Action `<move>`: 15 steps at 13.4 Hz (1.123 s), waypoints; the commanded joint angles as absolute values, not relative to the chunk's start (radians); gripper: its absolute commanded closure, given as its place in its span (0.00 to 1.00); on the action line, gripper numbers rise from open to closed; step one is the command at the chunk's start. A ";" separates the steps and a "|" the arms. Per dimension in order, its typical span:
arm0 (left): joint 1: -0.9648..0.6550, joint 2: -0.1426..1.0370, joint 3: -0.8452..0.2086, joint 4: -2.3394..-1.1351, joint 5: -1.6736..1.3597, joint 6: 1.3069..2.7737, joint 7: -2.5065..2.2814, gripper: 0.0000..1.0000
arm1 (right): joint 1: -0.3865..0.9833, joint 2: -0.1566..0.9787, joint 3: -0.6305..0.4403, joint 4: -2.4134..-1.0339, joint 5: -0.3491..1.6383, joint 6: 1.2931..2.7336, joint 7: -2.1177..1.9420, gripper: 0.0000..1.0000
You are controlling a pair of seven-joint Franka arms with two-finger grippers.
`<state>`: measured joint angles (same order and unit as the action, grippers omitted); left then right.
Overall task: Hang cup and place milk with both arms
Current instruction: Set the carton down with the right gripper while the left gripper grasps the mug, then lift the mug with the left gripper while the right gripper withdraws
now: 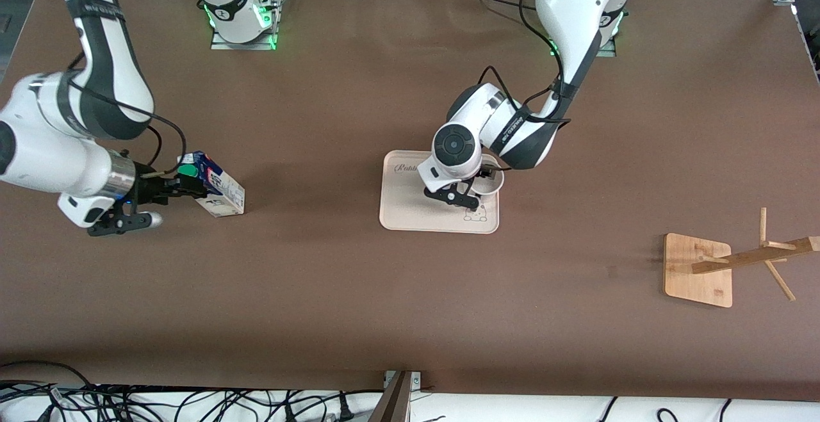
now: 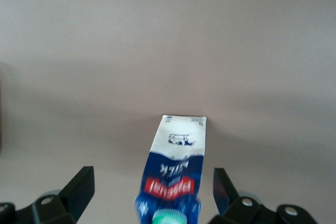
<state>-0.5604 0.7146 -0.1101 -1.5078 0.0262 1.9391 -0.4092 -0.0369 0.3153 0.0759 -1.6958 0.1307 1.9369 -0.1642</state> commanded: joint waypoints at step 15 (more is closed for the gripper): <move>-0.574 0.582 -0.095 -1.434 0.037 1.784 -0.408 1.00 | -0.040 0.057 0.057 -1.611 0.026 1.657 -0.195 0.00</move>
<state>-0.5804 0.6626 -0.1070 -1.4509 0.0263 1.8673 -0.4070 -0.0370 0.0590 0.0570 -1.6118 0.0408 1.6492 -0.1897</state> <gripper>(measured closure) 0.943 0.000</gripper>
